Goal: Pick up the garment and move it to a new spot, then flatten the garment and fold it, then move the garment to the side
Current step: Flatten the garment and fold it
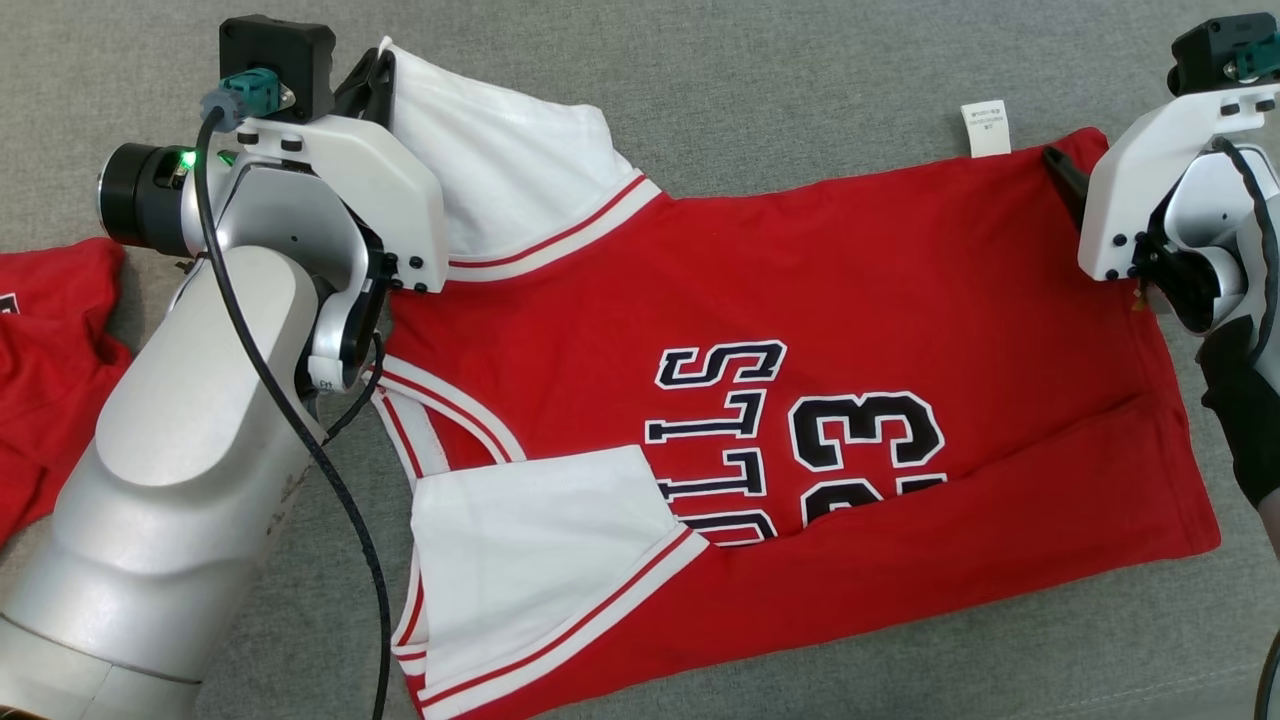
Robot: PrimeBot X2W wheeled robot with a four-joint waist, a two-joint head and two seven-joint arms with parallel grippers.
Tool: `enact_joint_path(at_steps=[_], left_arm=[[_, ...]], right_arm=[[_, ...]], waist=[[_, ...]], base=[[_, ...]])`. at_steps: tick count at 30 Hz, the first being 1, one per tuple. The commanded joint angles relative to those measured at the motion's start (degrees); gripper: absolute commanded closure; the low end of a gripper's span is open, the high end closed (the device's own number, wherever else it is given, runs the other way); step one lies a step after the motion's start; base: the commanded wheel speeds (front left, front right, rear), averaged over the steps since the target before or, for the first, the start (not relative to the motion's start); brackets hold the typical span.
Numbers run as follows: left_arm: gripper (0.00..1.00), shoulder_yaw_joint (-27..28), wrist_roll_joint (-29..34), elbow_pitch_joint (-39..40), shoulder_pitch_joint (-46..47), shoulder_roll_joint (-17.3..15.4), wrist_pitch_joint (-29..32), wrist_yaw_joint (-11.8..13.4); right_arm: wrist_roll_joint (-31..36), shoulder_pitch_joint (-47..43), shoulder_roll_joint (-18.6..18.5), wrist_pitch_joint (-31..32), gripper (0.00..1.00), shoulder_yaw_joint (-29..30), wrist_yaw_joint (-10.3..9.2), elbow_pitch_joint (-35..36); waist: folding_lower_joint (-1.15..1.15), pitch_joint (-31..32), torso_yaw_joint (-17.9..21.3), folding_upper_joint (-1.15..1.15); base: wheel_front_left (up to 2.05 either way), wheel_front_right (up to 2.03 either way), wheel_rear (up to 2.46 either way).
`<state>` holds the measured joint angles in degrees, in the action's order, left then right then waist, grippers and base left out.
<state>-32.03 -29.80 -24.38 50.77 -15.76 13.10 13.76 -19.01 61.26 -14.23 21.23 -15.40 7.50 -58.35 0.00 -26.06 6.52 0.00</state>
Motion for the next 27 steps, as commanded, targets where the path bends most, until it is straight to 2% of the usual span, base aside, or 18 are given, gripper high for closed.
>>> enact_joint_path(at_steps=[1, 2, 3, 4, 5, 7, 8, 12, 17, 23, 27], left_arm=[[1.00, 0.05, 0.44, 0.66, -0.35, -0.60, 0.22, 0.53], [1.00, -0.06, 0.49, 1.25, -0.60, -0.74, 0.47, 0.61], [1.00, -0.22, 0.60, 1.76, -0.82, -0.90, 0.87, 0.81], [1.00, -0.38, 0.76, 2.33, -0.99, -1.09, 1.15, 1.02], [1.00, -0.53, 0.79, 2.95, -1.07, -1.20, 1.40, 1.16], [1.00, -0.83, 1.06, 4.10, -1.04, -1.32, 1.87, 1.49], [1.00, -0.96, 1.26, 4.74, -0.96, -1.39, 1.99, 1.58], [1.00, -1.29, 1.64, 6.66, -0.75, -1.85, 1.77, 1.89], [1.00, -0.81, 2.99, 8.58, 0.95, -2.82, -1.66, 1.82], [1.00, -0.40, 4.67, 9.24, 4.38, -3.43, -6.23, 0.71], [1.00, -0.19, 5.90, 8.32, 7.26, -3.95, -9.31, -0.14]], right_arm=[[0.48, 0.68, -0.12, -0.02, 0.00, 0.01, -0.02, -0.57], [0.58, 0.92, -0.07, -0.38, 0.00, 0.03, -0.02, -1.08], [0.65, 1.13, -0.04, -0.61, 0.14, -0.01, -0.02, -1.55], [0.78, 1.38, 0.05, -0.87, 0.47, -0.06, -0.02, -2.01], [1.01, 1.66, 0.10, -1.26, 0.55, -0.13, -0.02, -2.47], [1.11, 1.96, 0.16, -1.81, 0.95, -0.31, -0.02, -3.24], [1.16, 2.14, 0.28, -2.05, 1.00, -0.41, -0.02, -3.70], [1.77, 3.43, -0.18, -4.91, 1.00, -0.34, -0.02, -4.55], [2.72, 5.42, -0.19, -13.00, 1.00, 2.49, -0.02, -5.11], [2.23, 8.32, 0.37, -20.12, 1.00, 6.38, -0.02, -6.99], [1.27, 10.28, 0.67, -22.60, 1.00, 7.29, -0.02, -7.85]], waist=[[0.00, -0.08, -0.11, 0.00], [0.00, -0.14, -0.20, 0.00], [0.00, -0.20, -0.28, 0.00], [0.00, -0.27, -0.35, 0.00], [0.00, -0.35, -0.40, 0.00], [0.00, -0.50, -0.53, 0.00], [0.00, -0.58, -0.60, 0.00], [0.00, -0.85, -0.79, 0.00], [0.00, -1.01, -0.86, 0.00], [0.00, -1.12, -1.24, 0.00], [0.00, -1.23, -1.46, 0.00]], base=[[0.00, 0.00, 0.00], [0.00, 0.00, 0.00], [0.00, 0.00, 0.00], [0.00, 0.00, 0.00], [0.00, 0.00, 0.00], [0.00, 0.00, 0.00], [0.00, 0.00, 0.00], [0.00, 0.00, 0.00], [0.00, 0.00, 0.00], [0.00, 0.00, 0.00], [0.00, 0.00, 0.00]])
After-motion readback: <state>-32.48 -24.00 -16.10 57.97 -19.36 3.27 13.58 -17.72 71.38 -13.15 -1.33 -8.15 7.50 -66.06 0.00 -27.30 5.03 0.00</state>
